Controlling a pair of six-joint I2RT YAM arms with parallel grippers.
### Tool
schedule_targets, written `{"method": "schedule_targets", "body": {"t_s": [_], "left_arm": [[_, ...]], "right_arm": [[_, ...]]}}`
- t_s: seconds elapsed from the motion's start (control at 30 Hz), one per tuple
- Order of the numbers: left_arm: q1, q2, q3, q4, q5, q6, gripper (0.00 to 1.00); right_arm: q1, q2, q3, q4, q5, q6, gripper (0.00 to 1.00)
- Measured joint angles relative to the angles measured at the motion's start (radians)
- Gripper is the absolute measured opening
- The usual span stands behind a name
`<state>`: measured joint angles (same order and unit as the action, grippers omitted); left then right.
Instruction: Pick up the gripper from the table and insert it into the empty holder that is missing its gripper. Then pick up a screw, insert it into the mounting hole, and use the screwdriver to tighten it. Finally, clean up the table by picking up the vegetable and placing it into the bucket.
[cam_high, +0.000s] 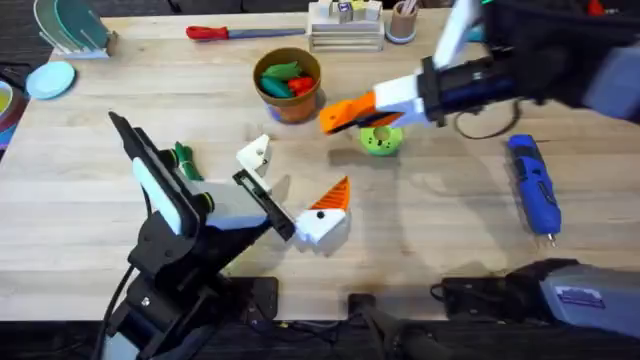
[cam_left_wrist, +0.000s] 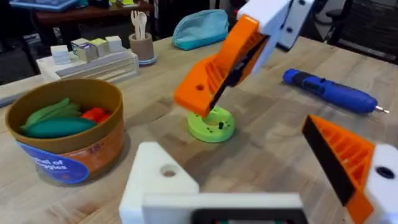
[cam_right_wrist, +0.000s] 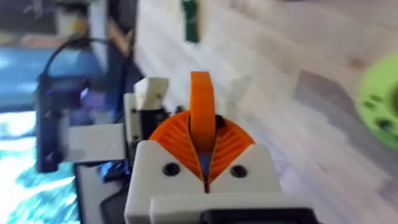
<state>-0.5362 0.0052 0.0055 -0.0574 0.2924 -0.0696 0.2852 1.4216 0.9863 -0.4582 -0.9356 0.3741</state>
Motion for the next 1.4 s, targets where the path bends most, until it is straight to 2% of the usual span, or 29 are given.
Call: {"method": "schedule_targets", "body": {"t_s": [0.1,0.23,0.43,1.1,1.4], "left_arm": [[0.0,0.0,0.0,0.0,0.0,0.0,0.993],[0.0,0.0,0.0,0.0,0.0,0.0,0.992],[0.0,0.0,0.0,0.001,0.019,0.0,0.993],[0.0,0.0,0.0,0.003,0.075,-0.001,0.993],[0.004,0.0,0.0,0.001,0.032,-0.007,0.992]], "right_arm": [[0.037,0.084,0.0,0.107,-0.137,0.024,0.011],[0.081,0.151,0.0,0.216,-0.257,0.08,0.011],[0.122,0.181,0.0,0.2,-0.341,0.119,0.011],[0.128,0.267,0.0,0.193,-0.367,0.119,0.009],[0.159,0.276,0.0,0.276,-0.361,0.141,0.009]]}}
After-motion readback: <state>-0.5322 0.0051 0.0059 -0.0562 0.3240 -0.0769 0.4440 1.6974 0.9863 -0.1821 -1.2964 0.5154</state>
